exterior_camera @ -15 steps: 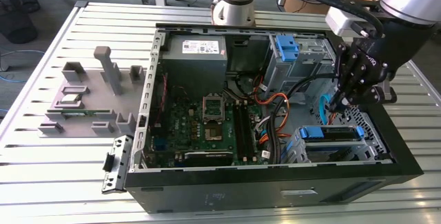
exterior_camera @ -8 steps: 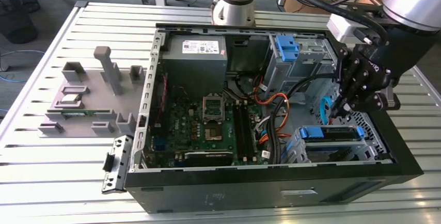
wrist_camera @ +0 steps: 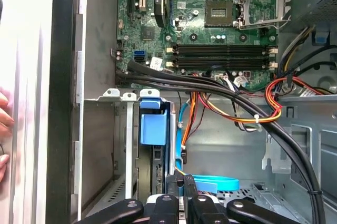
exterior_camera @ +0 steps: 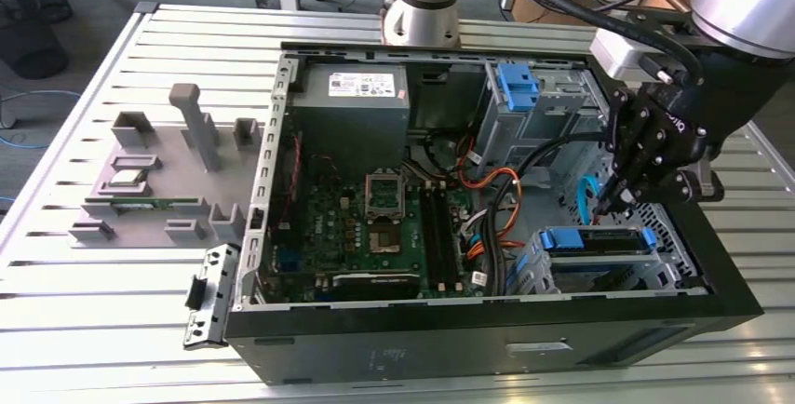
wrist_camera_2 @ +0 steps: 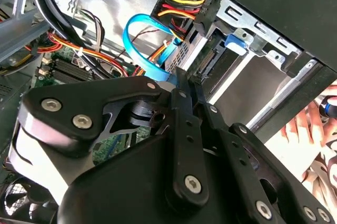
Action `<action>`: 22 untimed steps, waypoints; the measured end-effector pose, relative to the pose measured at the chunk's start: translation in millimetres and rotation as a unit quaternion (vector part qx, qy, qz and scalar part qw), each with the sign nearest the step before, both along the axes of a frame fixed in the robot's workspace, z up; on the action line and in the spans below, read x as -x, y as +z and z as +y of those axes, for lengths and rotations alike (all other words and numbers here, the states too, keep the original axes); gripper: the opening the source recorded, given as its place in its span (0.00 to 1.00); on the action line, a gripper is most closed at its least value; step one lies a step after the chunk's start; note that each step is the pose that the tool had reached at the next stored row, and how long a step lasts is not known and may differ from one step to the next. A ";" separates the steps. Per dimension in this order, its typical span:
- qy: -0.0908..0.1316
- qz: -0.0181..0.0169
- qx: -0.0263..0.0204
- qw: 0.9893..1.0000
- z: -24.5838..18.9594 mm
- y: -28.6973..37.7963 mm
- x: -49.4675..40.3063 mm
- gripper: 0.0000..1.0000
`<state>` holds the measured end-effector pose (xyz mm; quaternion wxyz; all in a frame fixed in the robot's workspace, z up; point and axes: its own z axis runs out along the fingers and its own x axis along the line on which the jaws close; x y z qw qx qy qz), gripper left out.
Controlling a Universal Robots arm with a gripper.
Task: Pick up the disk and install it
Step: 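Insert the first disk wire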
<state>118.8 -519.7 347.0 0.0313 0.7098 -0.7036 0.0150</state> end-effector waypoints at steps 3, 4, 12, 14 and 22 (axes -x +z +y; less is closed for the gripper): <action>0.000 -0.009 0.000 1.000 -0.1 1.0 0.0 0.16; 0.000 -0.011 0.000 1.000 -0.2 1.5 -0.1 0.16; 0.000 -0.018 -0.001 1.000 -9.9 2.1 1.5 0.16; 0.000 -0.019 -0.002 1.000 -12.9 2.0 2.2 0.16; 0.001 -0.028 -0.005 1.000 -16.3 1.3 5.5 0.16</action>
